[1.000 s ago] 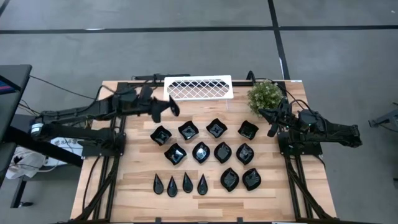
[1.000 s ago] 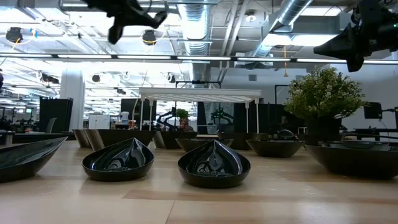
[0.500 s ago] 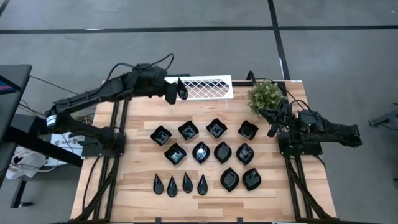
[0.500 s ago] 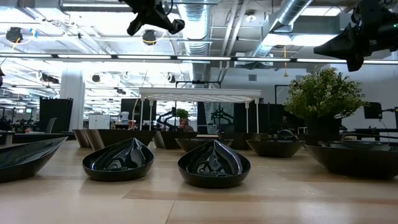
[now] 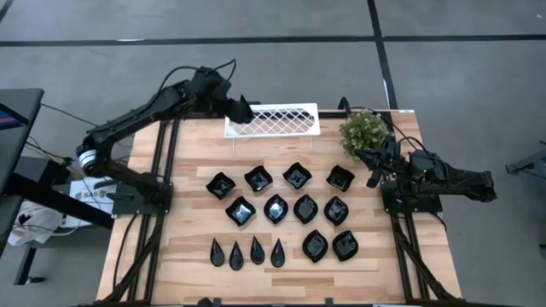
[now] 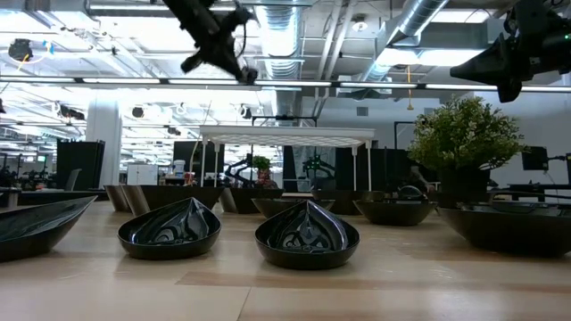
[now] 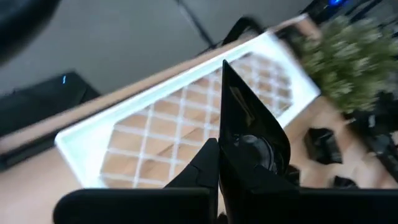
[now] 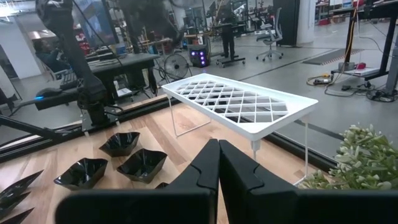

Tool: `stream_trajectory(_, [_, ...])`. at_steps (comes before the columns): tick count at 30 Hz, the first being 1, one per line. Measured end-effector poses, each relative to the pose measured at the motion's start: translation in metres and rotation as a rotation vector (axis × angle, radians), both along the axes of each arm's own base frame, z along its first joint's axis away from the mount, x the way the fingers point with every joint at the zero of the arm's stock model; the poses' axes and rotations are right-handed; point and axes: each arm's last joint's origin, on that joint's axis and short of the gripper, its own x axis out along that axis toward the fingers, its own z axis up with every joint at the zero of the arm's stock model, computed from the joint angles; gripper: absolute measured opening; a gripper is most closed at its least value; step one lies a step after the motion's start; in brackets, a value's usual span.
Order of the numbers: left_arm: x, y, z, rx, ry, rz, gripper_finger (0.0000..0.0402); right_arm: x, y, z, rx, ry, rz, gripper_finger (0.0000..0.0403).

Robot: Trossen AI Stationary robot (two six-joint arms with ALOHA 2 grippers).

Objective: Pick & Place Mini shaped plates
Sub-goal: Put the black drop-shaped plate on the shelf

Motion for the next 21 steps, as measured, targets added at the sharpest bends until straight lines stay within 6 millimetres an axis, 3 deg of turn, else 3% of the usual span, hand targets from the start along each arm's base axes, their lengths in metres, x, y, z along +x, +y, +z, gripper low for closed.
stream_trajectory(12, [-0.018,0.036,-0.038,-0.217,0.126,0.080,0.0004,0.000,0.000,0.000,0.000,0.000,0.000,0.0001])
stream_trajectory(21, [-0.017,0.040,-0.058,-0.313,0.194,0.075,0.0004,0.000,0.000,0.000,0.000,0.000,0.000,0.0001])
